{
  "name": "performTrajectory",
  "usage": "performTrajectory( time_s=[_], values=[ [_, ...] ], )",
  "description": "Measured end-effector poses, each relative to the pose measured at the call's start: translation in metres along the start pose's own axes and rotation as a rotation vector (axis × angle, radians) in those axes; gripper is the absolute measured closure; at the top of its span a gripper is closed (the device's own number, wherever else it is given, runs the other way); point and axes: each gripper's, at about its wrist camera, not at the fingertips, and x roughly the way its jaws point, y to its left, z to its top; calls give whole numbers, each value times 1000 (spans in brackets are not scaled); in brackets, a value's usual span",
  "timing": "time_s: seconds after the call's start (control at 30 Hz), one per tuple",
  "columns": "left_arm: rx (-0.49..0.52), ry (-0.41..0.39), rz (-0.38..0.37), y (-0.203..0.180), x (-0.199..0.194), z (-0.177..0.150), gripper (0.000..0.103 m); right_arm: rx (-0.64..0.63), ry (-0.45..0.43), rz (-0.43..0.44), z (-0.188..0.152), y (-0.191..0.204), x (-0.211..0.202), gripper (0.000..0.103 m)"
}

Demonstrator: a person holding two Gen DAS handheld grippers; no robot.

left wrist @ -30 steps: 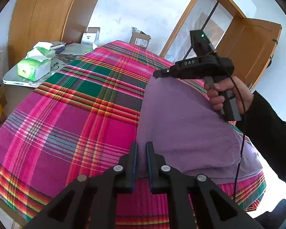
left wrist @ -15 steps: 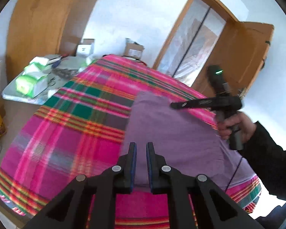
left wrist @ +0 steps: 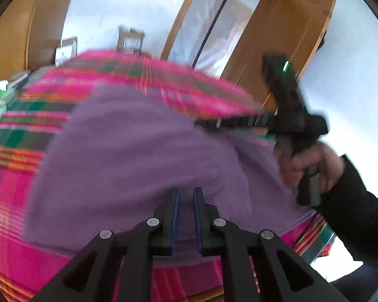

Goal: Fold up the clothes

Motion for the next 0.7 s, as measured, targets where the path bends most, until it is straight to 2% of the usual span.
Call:
performTrajectory(
  time_s=[0.07, 0.1, 0.17, 0.27, 0.33, 0.43, 0.6, 0.7],
  values=[
    [0, -16, 2, -4, -5, -3, 93, 1, -33, -7, -2, 4, -10, 96],
    [-2, -23, -3, -6, -9, -2, 93, -8, -53, -9, -3, 8, -15, 91],
    [-6, -38, -12, -11, -16, -2, 93, -27, -87, 5, -7, 16, -26, 91],
    [17, -38, -26, -21, -15, -3, 93, -33, -74, -15, -16, 14, -22, 91],
    [36, -23, -40, -28, -9, -5, 93, -3, -46, -42, -20, 6, -12, 97],
    [48, -22, -20, -32, -2, -12, 92, 57, -57, 5, -24, -5, -9, 98],
    [31, -48, -17, -27, -16, -13, 92, 53, -113, 6, -31, 3, -32, 92],
    [6, -94, 49, -16, -30, -10, 92, 42, -124, 52, -41, 18, -38, 92]
  ],
)
